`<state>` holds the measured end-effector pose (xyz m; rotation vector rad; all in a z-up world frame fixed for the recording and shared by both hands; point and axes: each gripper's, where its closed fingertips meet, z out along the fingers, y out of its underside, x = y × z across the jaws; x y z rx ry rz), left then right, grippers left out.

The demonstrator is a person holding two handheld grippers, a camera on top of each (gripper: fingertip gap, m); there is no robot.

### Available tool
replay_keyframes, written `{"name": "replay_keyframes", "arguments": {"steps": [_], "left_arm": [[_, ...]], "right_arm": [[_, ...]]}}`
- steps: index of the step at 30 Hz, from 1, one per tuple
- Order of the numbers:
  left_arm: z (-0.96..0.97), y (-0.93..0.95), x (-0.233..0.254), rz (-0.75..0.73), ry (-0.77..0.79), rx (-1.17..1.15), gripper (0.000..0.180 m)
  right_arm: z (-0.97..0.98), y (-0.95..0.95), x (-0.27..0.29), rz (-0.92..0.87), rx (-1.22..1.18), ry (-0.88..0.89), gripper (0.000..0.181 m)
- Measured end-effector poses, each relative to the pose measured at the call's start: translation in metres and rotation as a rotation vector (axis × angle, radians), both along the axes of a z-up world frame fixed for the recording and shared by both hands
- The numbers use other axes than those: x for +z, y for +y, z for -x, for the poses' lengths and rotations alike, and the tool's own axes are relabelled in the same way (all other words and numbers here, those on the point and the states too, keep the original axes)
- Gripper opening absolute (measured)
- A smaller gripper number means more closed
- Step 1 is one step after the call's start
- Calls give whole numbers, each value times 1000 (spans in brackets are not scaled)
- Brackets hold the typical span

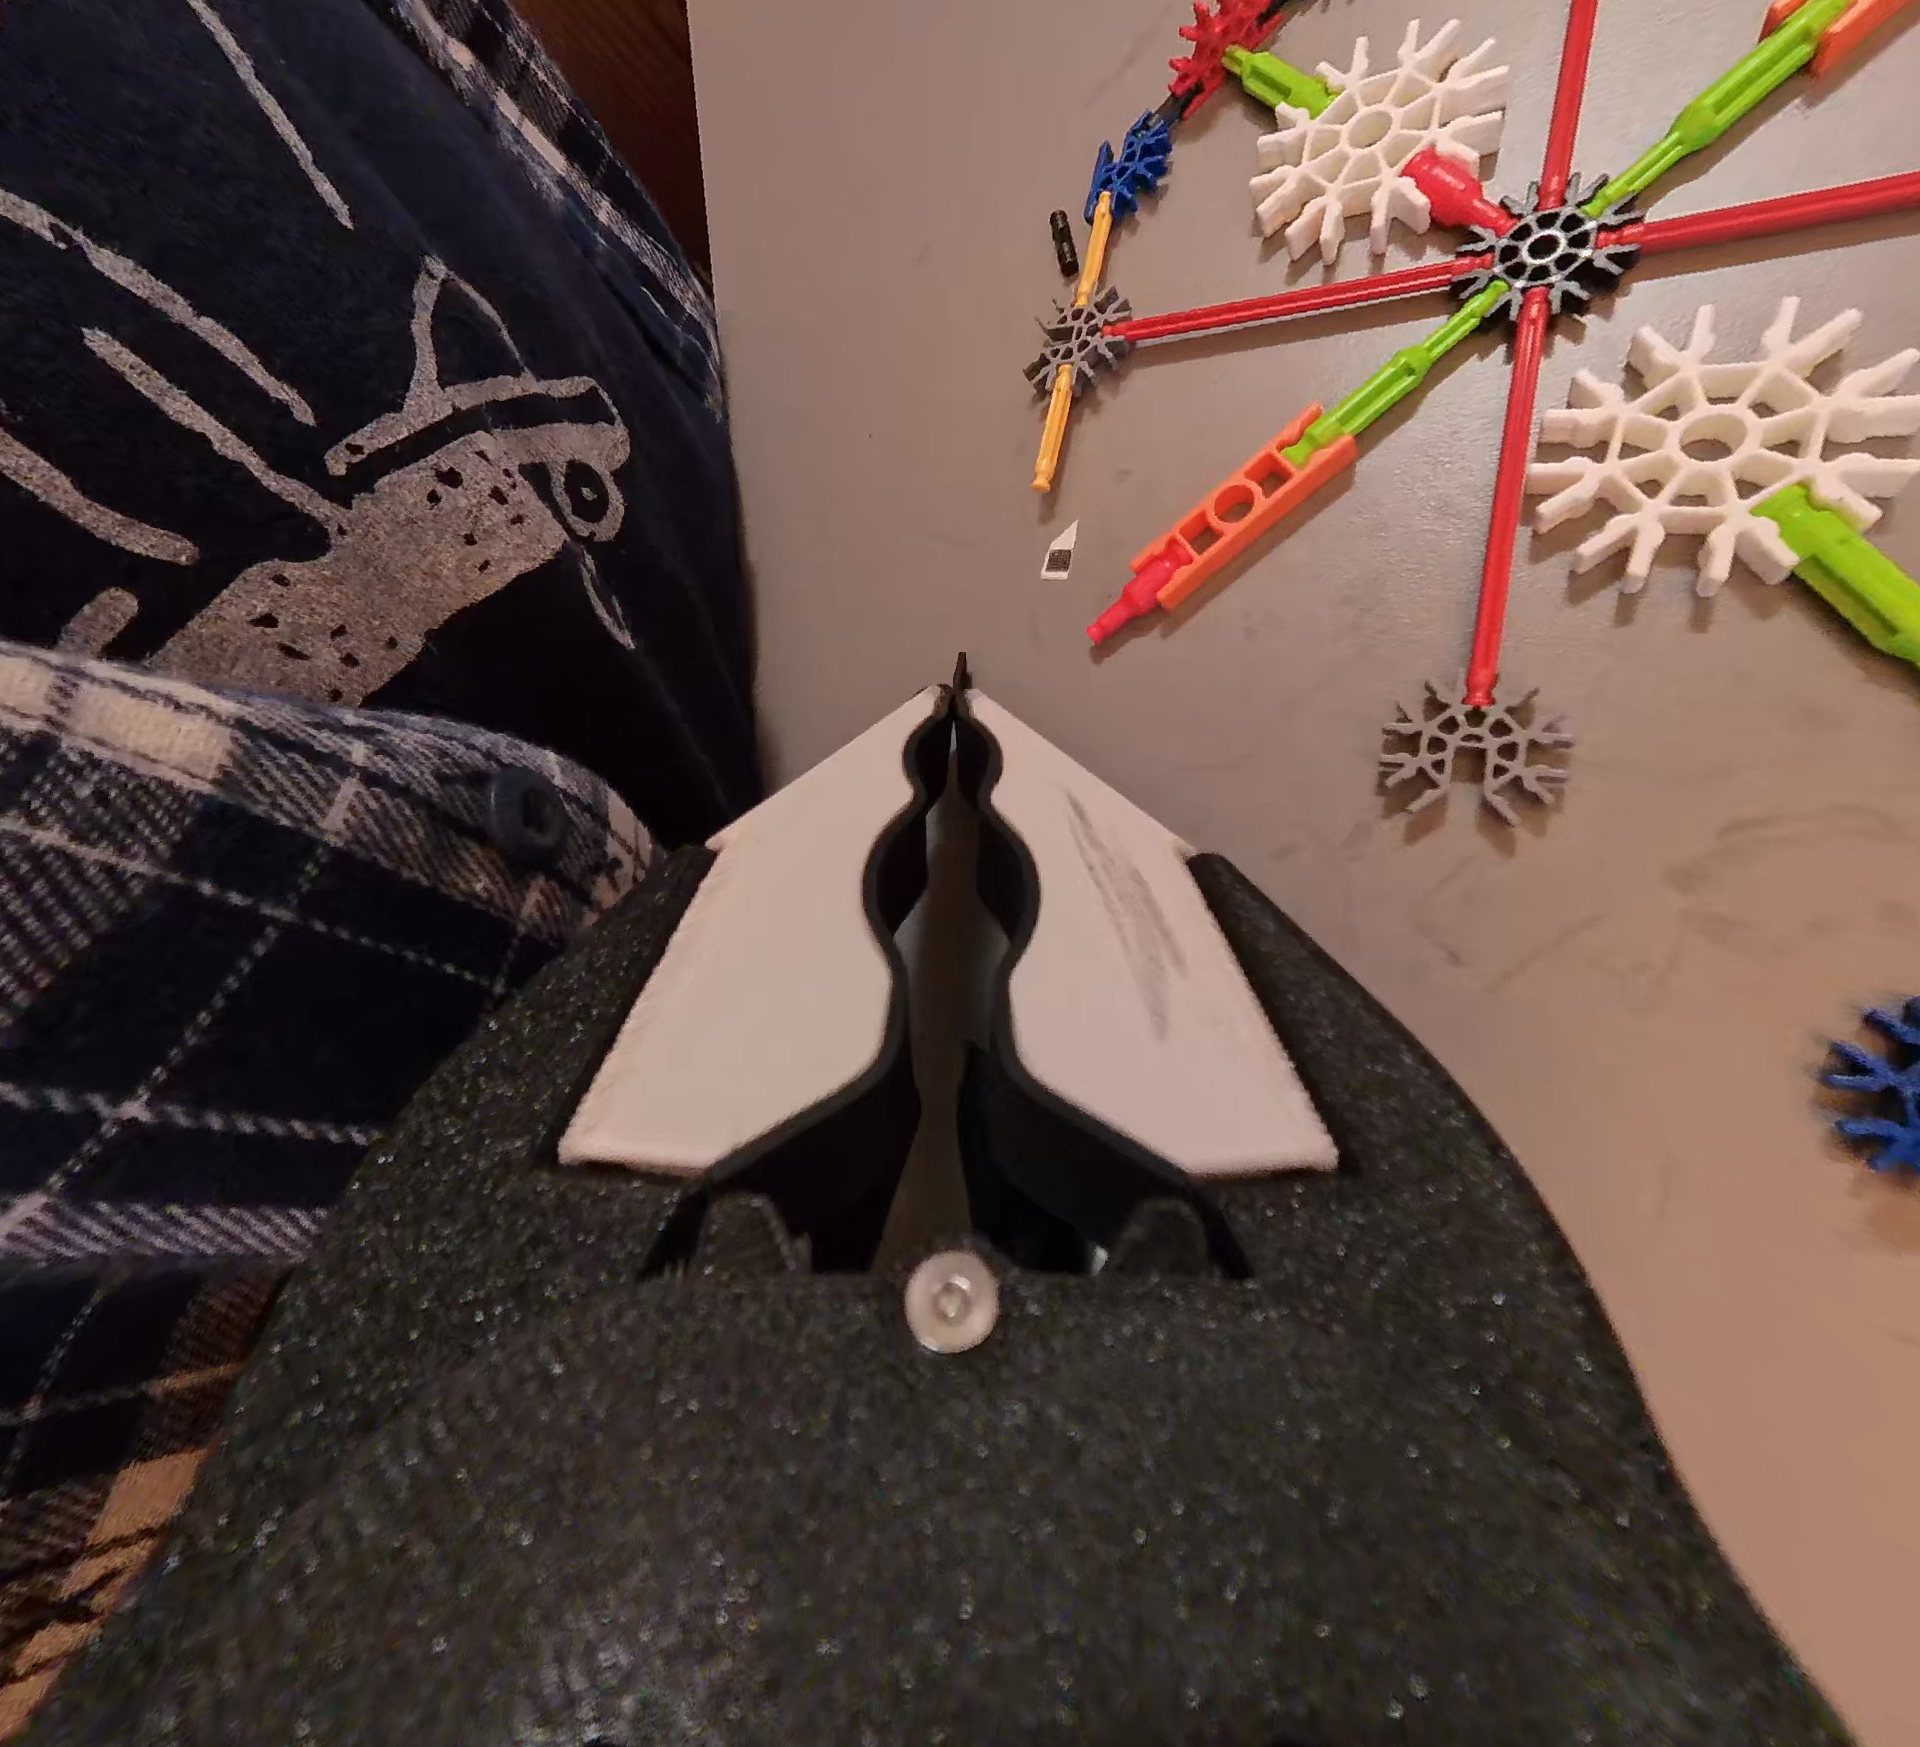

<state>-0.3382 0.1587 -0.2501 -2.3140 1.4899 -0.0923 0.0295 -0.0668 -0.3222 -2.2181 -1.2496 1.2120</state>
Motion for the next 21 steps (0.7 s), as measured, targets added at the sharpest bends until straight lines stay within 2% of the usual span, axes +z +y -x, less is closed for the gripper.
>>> {"name": "replay_keyframes", "arguments": {"steps": [12, 18, 21], "left_arm": [[-25, 7, -42, 147, 65, -109, 69], [-22, 44, -48, 92, 116, -59, 89], [-11, 72, -36, 59, 77, 19, 90]], "right_arm": [[6, 8, -6, 54, 5, 8, 0], [4, 5, -3, 61, 7, 6, 0], [2, 1, -1, 62, 4, 3, 0]]}}
